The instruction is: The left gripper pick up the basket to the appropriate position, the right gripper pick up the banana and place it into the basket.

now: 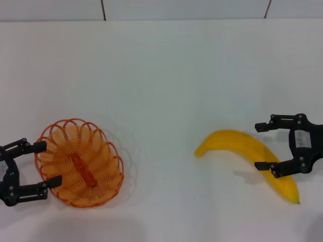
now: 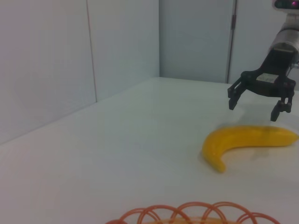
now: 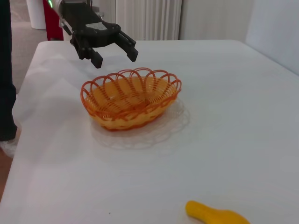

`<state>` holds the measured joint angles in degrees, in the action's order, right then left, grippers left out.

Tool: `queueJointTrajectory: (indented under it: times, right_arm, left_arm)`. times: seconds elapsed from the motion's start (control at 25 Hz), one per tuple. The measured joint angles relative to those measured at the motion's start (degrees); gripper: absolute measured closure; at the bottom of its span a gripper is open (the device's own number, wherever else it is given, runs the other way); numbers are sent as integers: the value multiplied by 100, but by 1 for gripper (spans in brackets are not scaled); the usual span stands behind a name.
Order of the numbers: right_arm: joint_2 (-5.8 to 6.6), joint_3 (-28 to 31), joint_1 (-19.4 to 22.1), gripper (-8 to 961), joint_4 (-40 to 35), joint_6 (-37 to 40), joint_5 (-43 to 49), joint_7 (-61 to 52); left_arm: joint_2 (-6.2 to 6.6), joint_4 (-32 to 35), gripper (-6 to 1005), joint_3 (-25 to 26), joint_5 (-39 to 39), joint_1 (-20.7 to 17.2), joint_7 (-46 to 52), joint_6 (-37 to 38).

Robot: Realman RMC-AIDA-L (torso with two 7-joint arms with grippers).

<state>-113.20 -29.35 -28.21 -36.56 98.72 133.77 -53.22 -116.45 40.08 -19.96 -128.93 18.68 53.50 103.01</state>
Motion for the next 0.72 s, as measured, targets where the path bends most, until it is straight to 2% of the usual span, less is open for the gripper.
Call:
queueJointTrajectory:
  times: [0.56, 0.72]
  right_arm:
    - [0, 17, 0, 66, 0, 6, 1, 0]
    - [0, 34, 10, 66, 0, 4, 1, -1]
  left_arm:
    - [0, 9, 119, 23, 15, -6, -24, 19]
    - [0, 33, 122, 206, 435, -17, -110, 262]
